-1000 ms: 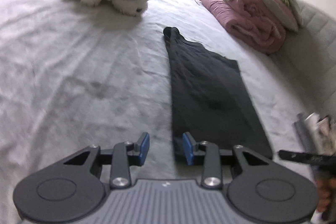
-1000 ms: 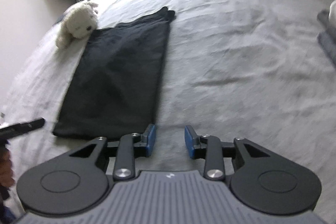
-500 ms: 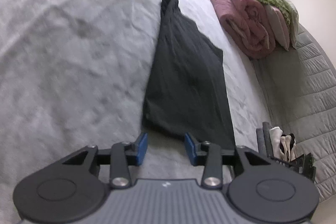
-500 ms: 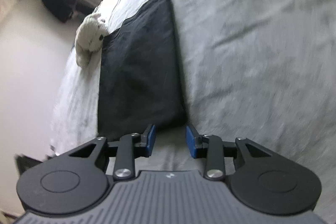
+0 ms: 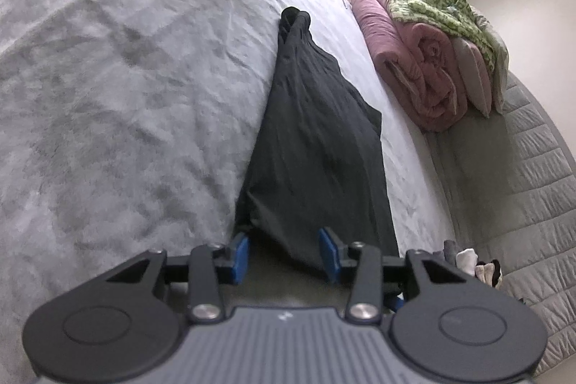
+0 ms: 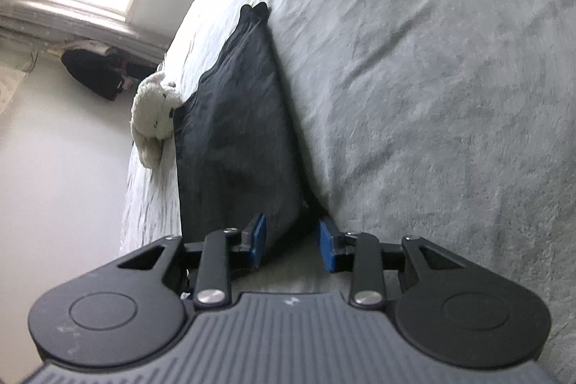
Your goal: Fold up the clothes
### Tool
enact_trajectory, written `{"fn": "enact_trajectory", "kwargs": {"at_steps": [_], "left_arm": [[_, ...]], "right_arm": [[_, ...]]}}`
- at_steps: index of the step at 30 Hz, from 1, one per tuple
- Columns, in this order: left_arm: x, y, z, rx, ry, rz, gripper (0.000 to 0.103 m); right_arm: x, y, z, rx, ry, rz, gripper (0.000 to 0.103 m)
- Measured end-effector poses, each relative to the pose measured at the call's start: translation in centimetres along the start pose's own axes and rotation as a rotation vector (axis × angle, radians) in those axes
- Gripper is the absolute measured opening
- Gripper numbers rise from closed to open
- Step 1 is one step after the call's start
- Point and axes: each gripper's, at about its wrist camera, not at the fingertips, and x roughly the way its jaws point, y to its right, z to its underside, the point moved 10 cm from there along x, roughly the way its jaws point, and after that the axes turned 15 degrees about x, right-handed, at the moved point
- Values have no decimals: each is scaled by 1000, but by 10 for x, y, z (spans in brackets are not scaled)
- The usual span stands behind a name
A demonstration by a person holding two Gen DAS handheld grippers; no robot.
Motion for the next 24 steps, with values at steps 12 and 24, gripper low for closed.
{"fn": "enact_trajectory", "kwargs": {"at_steps": [12, 24], "left_arm": [[6, -1, -11, 28, 42, -11, 41], [8, 7, -10, 98, 39, -41, 26]], "right_arm": [[8, -2, -8, 5, 35, -31, 36], [14, -8, -6, -77, 81, -35, 33]]}}
